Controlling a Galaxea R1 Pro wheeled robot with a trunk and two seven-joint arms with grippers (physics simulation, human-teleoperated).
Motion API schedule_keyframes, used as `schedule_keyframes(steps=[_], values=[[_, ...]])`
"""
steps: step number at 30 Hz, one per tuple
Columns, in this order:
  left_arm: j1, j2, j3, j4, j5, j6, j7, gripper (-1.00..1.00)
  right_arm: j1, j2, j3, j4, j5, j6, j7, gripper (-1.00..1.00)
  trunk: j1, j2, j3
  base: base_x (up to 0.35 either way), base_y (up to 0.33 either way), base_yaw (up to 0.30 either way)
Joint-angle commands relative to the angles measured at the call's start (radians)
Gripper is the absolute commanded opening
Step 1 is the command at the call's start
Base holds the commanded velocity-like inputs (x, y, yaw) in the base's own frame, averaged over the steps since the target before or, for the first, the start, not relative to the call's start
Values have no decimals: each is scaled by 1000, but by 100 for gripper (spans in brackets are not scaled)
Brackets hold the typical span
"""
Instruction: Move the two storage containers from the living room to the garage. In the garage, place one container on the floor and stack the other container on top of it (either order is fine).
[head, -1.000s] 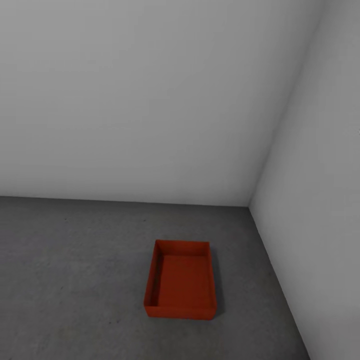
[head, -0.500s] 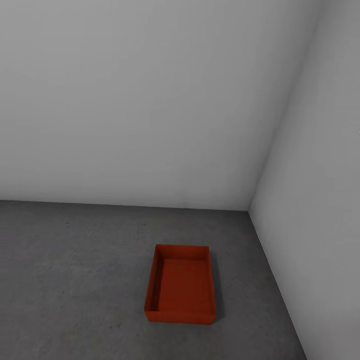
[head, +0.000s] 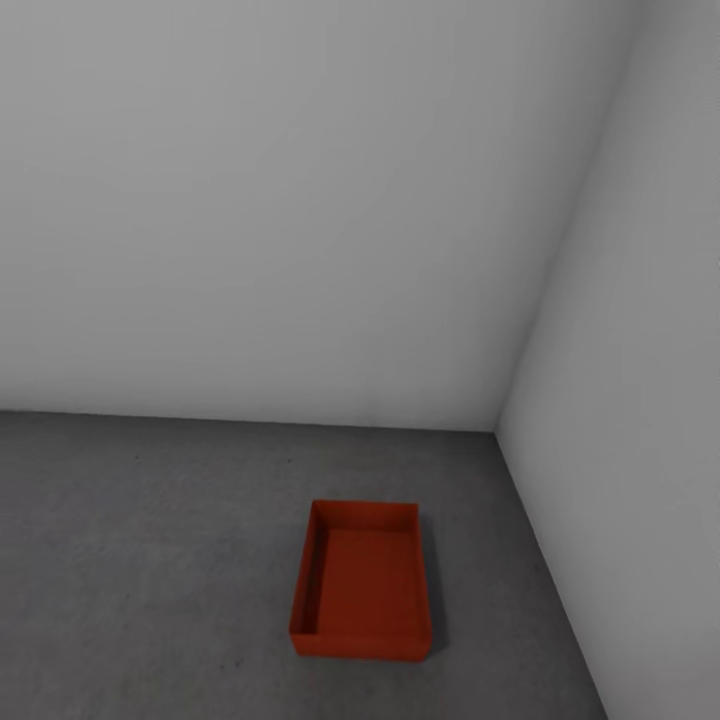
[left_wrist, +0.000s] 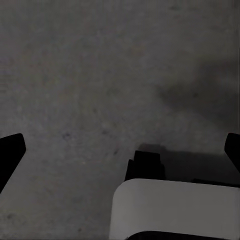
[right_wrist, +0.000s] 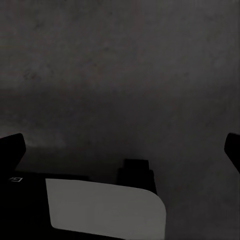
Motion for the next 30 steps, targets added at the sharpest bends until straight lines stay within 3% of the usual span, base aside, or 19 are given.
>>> schedule_keyframes(steps=[1,4,7,11,30], values=[[-1,0,2,4,5,-8,0,100,-1,0,8,1,-9,-4,4,100,-4,7,4,0,0,0],[0,0,1,4,5,-7,-17,100,-1,0,8,1,-9,-4,4,100,-16,28,18,0,0,0],[0,6,2,4,4,-5,-104,100,-1,0,8,1,-9,-4,3,100,-27,49,33,0,0,0],[0,18,2,4,4,-4,-155,100,-1,0,8,1,-9,-4,4,100,-42,77,52,0,0,0],[0,19,1,4,4,-4,-184,100,-1,0,8,1,-9,-4,3,100,-115,210,143,0,0,0]])
